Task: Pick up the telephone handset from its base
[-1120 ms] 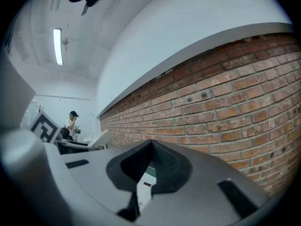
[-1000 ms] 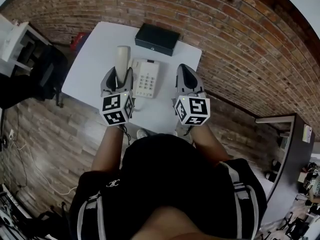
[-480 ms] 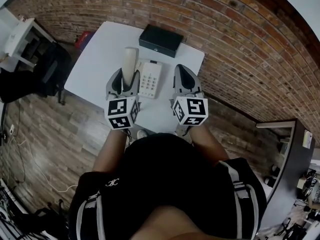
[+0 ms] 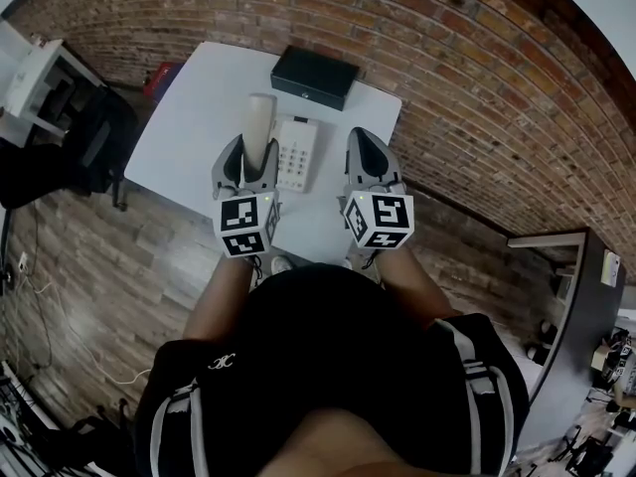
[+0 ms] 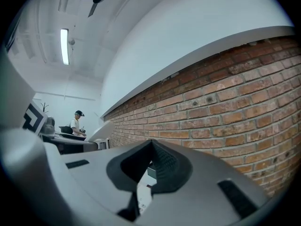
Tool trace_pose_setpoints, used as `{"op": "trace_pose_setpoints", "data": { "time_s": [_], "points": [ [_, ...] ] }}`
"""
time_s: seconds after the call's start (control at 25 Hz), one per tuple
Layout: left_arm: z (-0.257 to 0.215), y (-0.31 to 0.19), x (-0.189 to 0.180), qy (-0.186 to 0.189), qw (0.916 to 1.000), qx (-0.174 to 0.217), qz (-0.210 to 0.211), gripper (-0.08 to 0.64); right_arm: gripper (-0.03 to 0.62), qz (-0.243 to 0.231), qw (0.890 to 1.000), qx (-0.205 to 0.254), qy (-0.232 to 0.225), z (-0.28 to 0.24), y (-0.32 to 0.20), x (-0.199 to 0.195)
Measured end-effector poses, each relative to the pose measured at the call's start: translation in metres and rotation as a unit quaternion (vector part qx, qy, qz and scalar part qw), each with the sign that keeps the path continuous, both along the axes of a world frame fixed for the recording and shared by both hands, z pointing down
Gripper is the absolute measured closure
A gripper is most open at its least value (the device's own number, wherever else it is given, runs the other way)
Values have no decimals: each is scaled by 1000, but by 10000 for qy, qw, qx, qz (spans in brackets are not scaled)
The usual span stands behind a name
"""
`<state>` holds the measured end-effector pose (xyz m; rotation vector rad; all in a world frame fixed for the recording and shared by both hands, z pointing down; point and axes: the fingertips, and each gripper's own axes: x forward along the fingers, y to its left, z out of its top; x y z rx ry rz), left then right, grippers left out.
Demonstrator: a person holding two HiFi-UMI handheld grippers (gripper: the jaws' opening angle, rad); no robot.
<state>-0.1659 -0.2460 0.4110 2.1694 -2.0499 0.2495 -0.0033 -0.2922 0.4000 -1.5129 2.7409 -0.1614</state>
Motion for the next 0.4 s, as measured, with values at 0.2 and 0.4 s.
{"op": "trace_pose_setpoints", "data": {
  "time_s": [0.2,0.4],
  "points": [
    [0,2,1,7,10000,31,16,347,595,21,9999,-68,-79,1,2,3],
    [1,3,2,16,10000,32,48,347,594,32,9999,76,78,-1,5,2]
  ]
}}
